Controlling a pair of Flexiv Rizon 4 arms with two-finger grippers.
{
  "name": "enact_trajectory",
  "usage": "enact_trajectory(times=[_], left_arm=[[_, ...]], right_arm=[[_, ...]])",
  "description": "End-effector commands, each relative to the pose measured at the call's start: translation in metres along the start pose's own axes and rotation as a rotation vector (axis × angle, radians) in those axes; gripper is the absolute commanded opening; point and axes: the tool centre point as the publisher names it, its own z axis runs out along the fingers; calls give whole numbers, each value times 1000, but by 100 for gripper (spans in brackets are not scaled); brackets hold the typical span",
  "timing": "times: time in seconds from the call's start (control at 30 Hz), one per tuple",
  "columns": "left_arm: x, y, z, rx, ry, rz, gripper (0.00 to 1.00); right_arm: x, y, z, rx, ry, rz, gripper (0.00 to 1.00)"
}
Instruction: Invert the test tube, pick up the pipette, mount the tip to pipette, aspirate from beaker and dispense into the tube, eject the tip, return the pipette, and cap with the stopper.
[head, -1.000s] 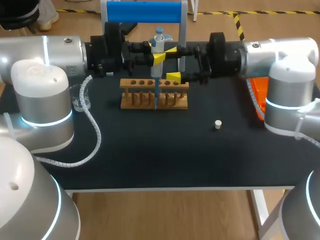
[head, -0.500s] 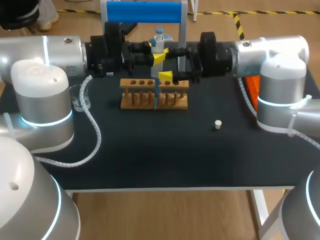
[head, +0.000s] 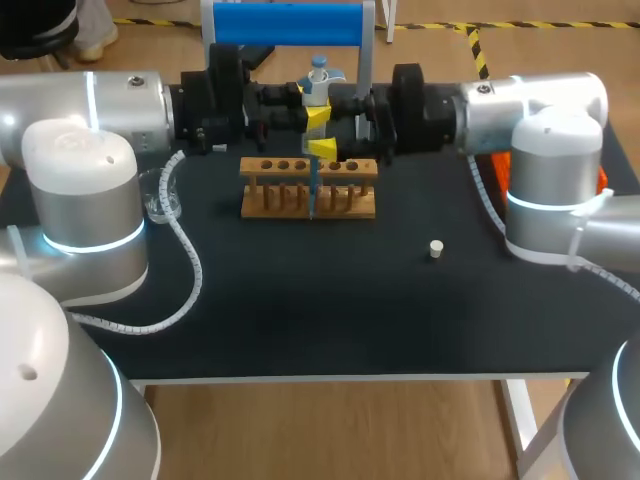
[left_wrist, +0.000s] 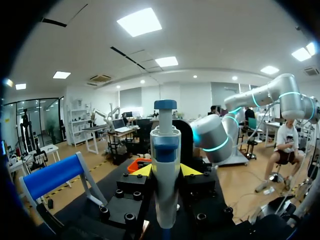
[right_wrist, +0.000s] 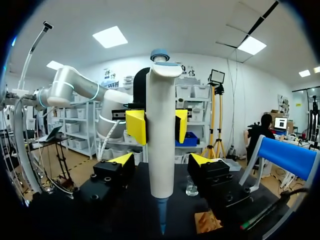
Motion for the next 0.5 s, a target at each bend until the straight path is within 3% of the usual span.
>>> enact_trajectory(times=[0.03, 0.5], left_arm=[[1, 1, 1, 5, -5, 2, 0], [1, 1, 1, 5, -5, 2, 0]], right_arm=[[0, -1, 5, -3, -1, 1, 63], [4, 0, 9, -12, -1, 5, 49]])
